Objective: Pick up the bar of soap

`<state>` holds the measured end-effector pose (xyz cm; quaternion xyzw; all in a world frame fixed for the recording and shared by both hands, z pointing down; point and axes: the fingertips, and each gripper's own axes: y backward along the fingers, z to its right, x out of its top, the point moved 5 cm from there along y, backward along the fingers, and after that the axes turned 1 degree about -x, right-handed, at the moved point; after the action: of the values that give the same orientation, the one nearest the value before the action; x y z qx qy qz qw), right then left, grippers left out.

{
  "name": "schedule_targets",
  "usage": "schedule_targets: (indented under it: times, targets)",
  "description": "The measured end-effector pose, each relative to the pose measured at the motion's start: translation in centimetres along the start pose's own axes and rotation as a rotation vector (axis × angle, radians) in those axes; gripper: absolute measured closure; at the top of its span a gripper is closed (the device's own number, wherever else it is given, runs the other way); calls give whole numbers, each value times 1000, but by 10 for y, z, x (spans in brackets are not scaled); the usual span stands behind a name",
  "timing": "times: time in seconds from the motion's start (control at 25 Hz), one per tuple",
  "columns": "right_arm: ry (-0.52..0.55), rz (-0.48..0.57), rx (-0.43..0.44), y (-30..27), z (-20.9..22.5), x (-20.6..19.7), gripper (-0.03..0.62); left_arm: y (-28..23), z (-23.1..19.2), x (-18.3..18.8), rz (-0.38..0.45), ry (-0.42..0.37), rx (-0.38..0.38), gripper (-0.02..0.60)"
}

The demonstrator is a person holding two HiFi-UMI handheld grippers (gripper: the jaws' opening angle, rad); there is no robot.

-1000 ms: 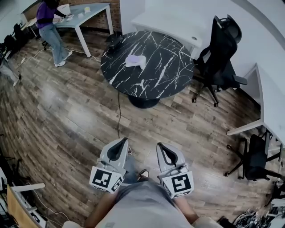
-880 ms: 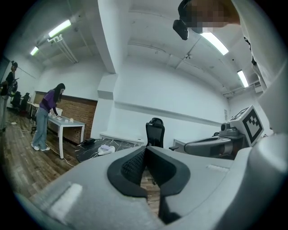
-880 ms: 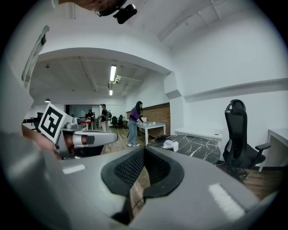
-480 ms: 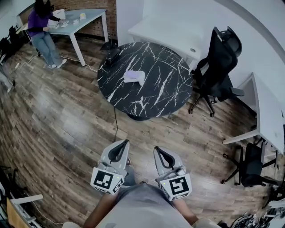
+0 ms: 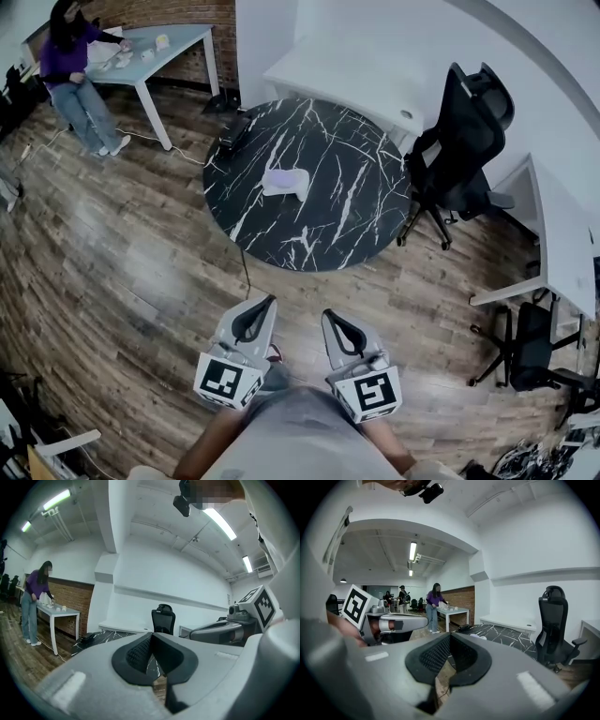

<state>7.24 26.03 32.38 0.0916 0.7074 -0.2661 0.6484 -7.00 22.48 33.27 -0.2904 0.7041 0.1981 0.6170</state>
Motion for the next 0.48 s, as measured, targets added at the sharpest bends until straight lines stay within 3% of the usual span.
schedule_targets:
  times: [0.48]
  targets:
    - [1, 2, -23, -34, -16, 8, 592, -2, -43, 9, 23, -18, -14, 586]
